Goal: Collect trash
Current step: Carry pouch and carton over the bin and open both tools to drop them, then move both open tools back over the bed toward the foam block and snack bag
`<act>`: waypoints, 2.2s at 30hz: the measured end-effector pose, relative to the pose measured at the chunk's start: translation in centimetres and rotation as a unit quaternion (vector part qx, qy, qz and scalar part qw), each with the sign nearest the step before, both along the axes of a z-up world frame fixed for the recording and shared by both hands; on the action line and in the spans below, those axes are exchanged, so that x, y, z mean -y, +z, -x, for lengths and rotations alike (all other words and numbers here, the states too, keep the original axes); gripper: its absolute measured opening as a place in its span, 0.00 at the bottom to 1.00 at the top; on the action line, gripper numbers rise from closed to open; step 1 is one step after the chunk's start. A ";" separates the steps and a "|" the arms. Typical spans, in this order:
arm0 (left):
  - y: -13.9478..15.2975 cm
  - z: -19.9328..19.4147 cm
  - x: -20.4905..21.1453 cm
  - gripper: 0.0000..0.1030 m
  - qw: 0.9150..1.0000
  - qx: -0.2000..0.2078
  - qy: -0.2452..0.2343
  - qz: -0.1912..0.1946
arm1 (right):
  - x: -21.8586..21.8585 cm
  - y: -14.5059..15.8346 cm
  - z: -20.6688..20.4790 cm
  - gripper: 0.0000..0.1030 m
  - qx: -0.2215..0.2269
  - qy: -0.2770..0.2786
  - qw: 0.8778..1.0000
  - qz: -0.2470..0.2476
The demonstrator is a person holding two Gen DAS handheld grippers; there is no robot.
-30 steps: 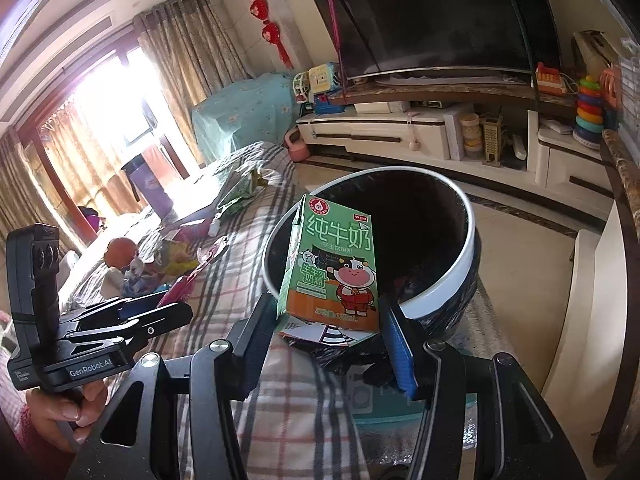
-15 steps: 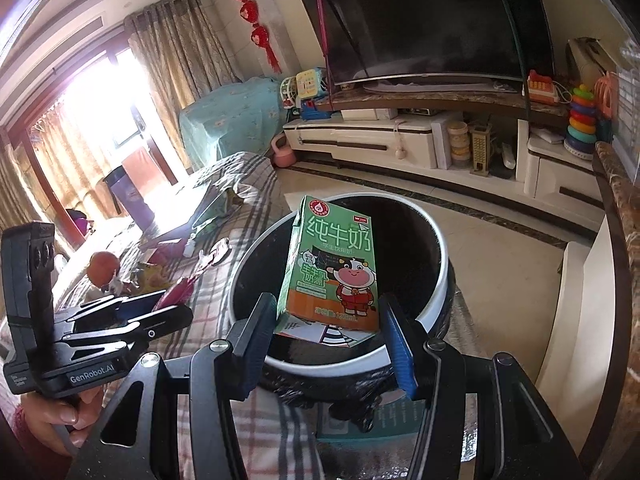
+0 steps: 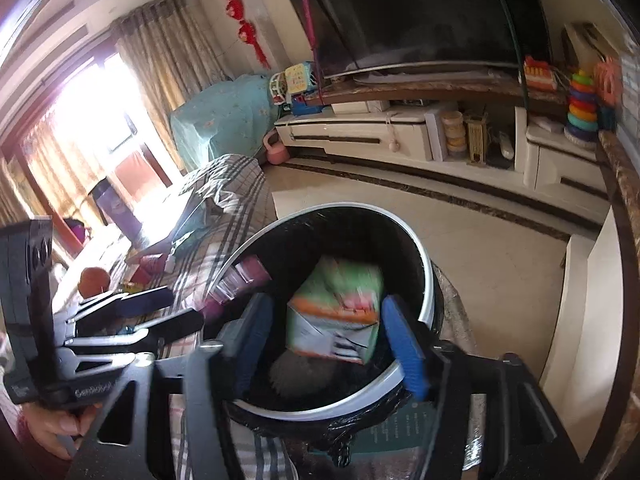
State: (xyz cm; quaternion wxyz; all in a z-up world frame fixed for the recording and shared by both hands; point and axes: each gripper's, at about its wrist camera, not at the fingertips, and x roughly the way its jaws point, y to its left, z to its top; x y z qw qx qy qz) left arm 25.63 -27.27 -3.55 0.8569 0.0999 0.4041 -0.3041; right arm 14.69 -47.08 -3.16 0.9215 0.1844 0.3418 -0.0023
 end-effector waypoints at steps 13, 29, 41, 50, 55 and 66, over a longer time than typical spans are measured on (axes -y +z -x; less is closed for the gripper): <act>-1.1 2.8 -7.6 0.73 0.997 -0.023 0.053 0.052 | -2.5 0.6 3.8 0.87 0.033 0.003 0.999 -0.034; -3.5 5.8 -17.6 0.73 0.990 -0.034 0.127 0.051 | -11.8 -1.2 4.1 0.92 0.015 0.076 0.996 -0.039; -3.8 7.4 -24.2 0.73 0.979 -0.033 0.192 0.058 | -16.9 -2.5 3.2 0.92 -0.005 0.127 0.991 -0.039; -4.0 7.8 -27.6 0.73 0.971 -0.033 0.226 0.065 | -19.4 -3.1 2.5 0.92 -0.013 0.146 0.989 -0.025; -4.2 7.7 -29.0 0.73 0.969 -0.034 0.237 0.067 | -20.7 -3.3 2.2 0.92 -0.013 0.155 0.988 -0.015; -4.4 6.8 -31.2 0.73 0.966 -0.035 0.248 0.059 | -22.3 -3.8 1.1 0.92 -0.024 0.170 0.985 -0.011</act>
